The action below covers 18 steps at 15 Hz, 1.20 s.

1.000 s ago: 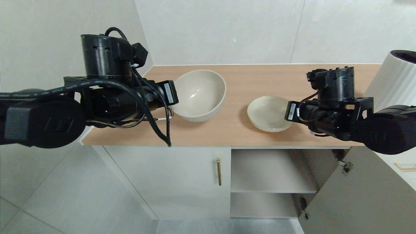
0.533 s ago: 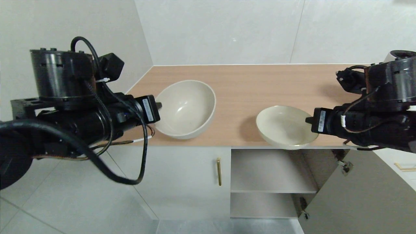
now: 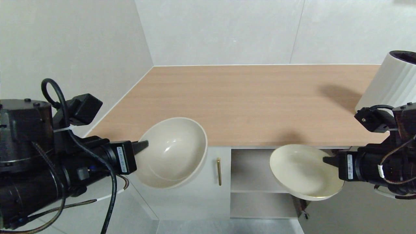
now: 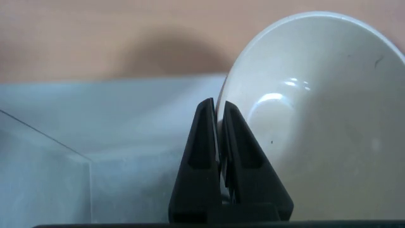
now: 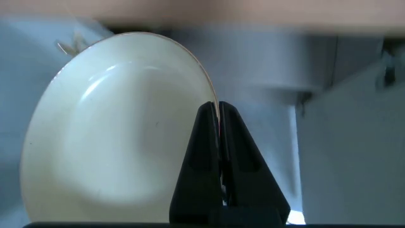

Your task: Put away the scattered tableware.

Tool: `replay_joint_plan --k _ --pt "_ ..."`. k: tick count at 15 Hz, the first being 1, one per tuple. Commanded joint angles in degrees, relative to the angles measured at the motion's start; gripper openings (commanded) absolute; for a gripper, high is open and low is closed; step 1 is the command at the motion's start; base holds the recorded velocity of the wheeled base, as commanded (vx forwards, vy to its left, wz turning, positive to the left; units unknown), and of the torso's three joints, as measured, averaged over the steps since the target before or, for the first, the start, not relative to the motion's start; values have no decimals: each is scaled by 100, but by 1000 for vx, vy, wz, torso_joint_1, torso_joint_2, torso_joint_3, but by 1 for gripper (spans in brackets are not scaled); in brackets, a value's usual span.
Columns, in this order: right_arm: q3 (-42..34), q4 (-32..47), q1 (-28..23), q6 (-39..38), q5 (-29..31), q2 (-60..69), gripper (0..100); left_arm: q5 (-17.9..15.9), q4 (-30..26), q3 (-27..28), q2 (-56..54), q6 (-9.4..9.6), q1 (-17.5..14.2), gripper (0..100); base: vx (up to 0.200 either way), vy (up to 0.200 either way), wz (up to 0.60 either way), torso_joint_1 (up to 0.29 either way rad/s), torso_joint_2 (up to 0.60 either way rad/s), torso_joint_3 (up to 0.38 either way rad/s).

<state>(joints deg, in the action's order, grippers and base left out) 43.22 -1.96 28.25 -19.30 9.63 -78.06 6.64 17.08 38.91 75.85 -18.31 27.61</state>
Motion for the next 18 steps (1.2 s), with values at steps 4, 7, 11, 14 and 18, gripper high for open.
replay_joint_plan --k 4,7,11,14,18 --pt "-173 -190 -3 5 -23 -8 0 -5 6 -86 105 -15 60 0 -100 0 0 1 2 -4" --pt "-191 -217 -12 14 -5 1 0 -5 6 -86 105 -15 60 0 0 0 0 0 0 0" --pt "-208 -217 -21 14 -5 -34 0 -5 6 -103 114 -15 130 0 0 0 0 0 0 0" --pt "-349 -217 -3 172 -23 -34 0 -14 -3 -165 114 -6 157 0 0 0 0 0 0 0" --pt "-736 -533 6 638 -242 -25 0 -322 -249 -226 158 12 306 0 0 0 0 -86 200 103"
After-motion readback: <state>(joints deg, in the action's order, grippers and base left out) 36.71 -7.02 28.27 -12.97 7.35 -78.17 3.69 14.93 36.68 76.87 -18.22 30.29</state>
